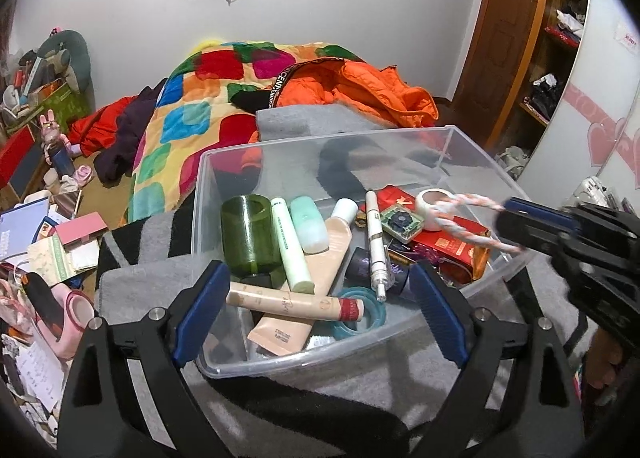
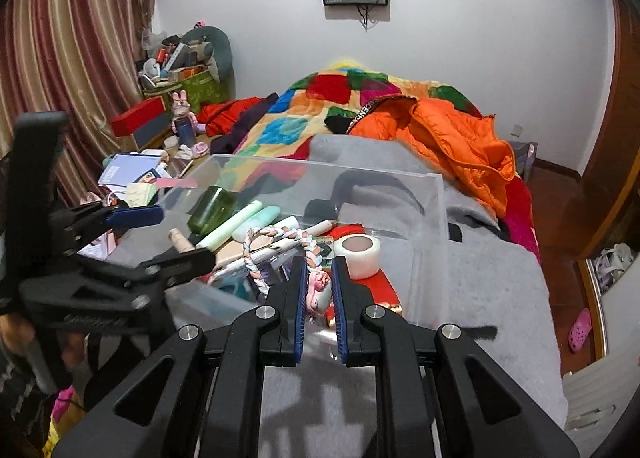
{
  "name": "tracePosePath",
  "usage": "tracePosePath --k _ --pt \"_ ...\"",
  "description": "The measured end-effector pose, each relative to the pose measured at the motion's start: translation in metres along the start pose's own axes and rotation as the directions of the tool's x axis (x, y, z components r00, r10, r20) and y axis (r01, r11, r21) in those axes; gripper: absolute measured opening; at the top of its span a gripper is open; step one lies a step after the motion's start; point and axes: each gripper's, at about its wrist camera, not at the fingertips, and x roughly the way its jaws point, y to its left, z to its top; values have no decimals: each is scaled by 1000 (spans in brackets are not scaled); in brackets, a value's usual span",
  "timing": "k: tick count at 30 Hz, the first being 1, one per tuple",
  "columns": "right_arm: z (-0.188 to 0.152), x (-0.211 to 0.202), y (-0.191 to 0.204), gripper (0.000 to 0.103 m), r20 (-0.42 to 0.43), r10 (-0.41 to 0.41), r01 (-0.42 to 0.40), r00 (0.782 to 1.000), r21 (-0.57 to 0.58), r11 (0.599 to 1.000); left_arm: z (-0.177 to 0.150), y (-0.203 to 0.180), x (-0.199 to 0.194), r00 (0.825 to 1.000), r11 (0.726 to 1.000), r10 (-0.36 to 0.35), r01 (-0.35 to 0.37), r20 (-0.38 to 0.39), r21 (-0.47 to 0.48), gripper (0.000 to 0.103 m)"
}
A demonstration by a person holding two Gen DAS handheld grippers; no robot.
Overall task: Organize objects
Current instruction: 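Carry the rope toy and beige tube over the clear box with both tools, then open both tools to drop the rope toy and beige tube into the box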
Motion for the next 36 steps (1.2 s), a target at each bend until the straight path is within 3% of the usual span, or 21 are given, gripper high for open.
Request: tracePosePath --k 11,14,16,18,25,29,36 --pt "0 24 8 12 -38 -16 15 999 -34 999 -7 -1 -16 999 1000 -1 1 38 9 92" --pt "-1 24 11 22 -46 -6 4 999 -45 999 -10 -3 -20 999 1000 -5 5 49 12 92" --pt "-2 20 11 38 -39 2 -4 999 -44 999 -11 -3 -23 998 1000 -8 7 59 5 92" --pt "-3 14 11 45 -20 -3 2 1000 -47 999 -13 -4 -26 998 1000 -10 10 68 -1 92" --pt "-5 -7 8 54 20 -22 23 1000 -47 999 -15 -10 -43 993 1000 11 -12 114 5 92" --pt "-5 -21 5 68 47 -25 27 999 -32 999 -18 -15 -56 987 1000 25 -27 160 15 95" --pt "-10 -45 5 83 82 -36 39 996 -34 999 -27 -29 -73 972 996 61 -72 226 42 99"
